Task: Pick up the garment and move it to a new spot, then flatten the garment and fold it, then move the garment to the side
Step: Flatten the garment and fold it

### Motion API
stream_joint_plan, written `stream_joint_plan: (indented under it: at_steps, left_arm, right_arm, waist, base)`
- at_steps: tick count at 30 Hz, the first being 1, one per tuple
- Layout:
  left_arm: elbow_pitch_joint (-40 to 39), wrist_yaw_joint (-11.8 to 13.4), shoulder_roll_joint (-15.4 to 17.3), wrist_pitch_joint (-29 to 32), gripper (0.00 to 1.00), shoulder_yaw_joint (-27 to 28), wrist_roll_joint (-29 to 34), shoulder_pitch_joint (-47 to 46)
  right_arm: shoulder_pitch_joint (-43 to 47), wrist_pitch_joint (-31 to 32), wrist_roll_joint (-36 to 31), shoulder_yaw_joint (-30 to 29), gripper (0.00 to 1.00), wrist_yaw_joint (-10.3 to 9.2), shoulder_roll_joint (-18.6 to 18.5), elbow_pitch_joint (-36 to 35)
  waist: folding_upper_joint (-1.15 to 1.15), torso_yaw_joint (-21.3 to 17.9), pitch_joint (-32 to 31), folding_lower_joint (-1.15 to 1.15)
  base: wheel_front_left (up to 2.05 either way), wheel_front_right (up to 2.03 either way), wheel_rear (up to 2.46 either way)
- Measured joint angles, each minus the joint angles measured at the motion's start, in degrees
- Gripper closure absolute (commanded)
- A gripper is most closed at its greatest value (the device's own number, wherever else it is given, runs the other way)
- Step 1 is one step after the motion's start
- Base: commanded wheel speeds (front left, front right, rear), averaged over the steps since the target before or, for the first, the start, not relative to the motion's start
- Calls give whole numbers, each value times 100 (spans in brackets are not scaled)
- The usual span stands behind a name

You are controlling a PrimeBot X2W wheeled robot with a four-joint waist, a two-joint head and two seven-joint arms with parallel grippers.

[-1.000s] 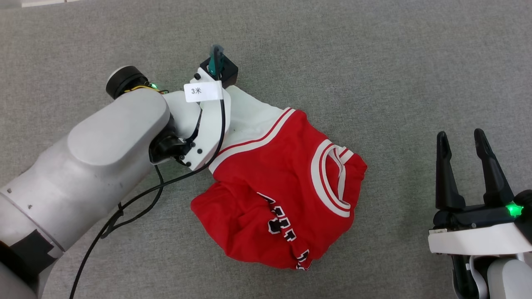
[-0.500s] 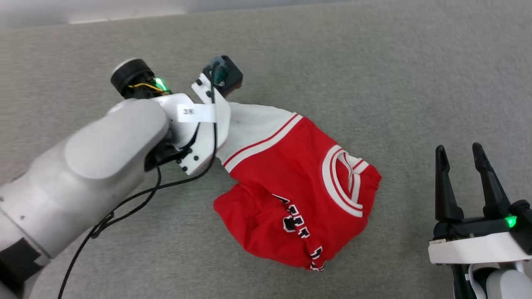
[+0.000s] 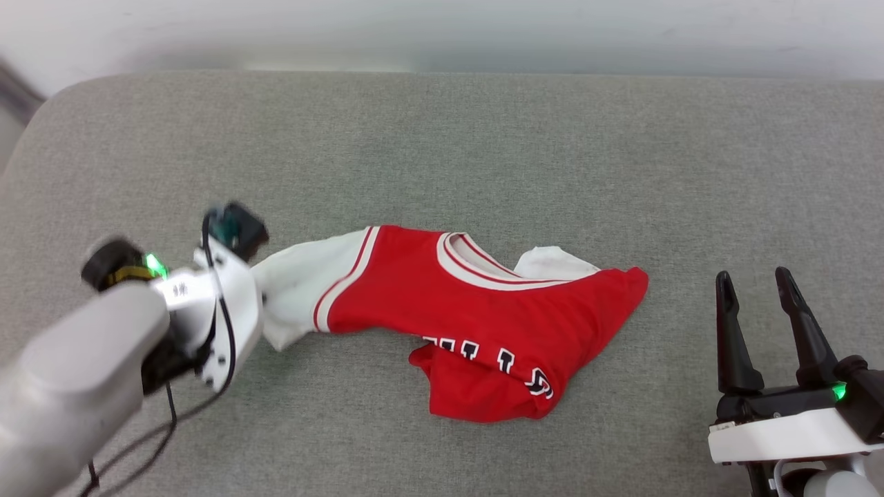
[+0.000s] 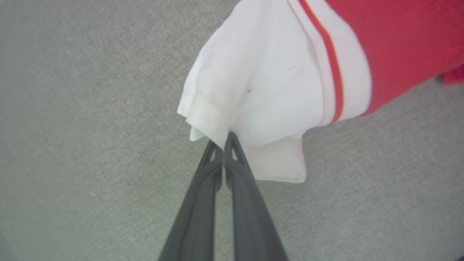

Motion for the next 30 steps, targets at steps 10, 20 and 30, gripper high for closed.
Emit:
stream_joint_plan:
  at_steps: [10, 20, 30]
  left_arm:
    - [300, 33, -133, -396, 100, 134, -464, 1261]
    - [143, 823, -89, -2334, 0, 675, -126, 1416]
    - [-1257, 2547, -197, -3657, 0, 2020, 625, 2318]
  right_arm:
    - [137, 0, 1, -60, 0, 0, -1, 34]
    - [300, 0, 10, -97, 0, 0, -1, 103]
    - [477, 0, 20, -172, 0, 0, -1, 70]
  waist:
    - [0, -159, -65, 0]
    - [0, -127, -418, 0]
    - [0, -36, -664, 0]
  base:
    - [0, 0, 0]
    - [0, 0, 0]
    - [0, 0, 0]
